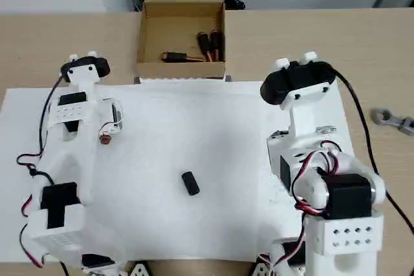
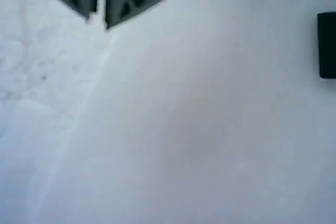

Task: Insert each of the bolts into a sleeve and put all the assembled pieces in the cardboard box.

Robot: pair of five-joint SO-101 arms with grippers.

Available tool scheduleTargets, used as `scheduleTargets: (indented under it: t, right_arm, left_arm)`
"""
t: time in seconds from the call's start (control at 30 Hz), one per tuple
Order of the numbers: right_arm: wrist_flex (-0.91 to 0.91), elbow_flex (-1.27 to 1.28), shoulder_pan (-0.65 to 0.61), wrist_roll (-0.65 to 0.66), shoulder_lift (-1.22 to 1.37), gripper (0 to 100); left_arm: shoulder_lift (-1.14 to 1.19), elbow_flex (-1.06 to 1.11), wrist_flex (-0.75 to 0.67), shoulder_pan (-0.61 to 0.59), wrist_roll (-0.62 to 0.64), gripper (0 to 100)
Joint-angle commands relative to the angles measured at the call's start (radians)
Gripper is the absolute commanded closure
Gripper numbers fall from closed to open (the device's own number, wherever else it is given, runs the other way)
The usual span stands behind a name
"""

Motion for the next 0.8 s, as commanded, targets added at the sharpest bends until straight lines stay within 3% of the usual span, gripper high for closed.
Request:
scheduleTargets:
  t: [0.0,0.17,0.33,0.5,0.77]
  right_arm:
    - [-0.019,-0.005,0.01,0.011,-0.016,99.5]
    - [-0.019,-0.005,0.01,0.011,-0.016,99.5]
    - [-0.021,-0.005,0.01,0.011,-0.015,99.5]
    - [-0.021,-0.006,0.01,0.011,-0.015,99.5]
    - [-0.051,-0.008,0.01,0.011,-0.008,99.5]
  left_arm:
    - [0.009,-0.005,-0.034,0.003,0.009,89]
    - [0.02,-0.005,-0.009,-0.003,0.009,100]
    - [0.008,0.008,0.032,-0.002,0.037,99]
    - [-0.114,0.004,0.057,0.006,-0.061,99]
    - [-0.388,-0.189,0.381,0.008,-0.276,99]
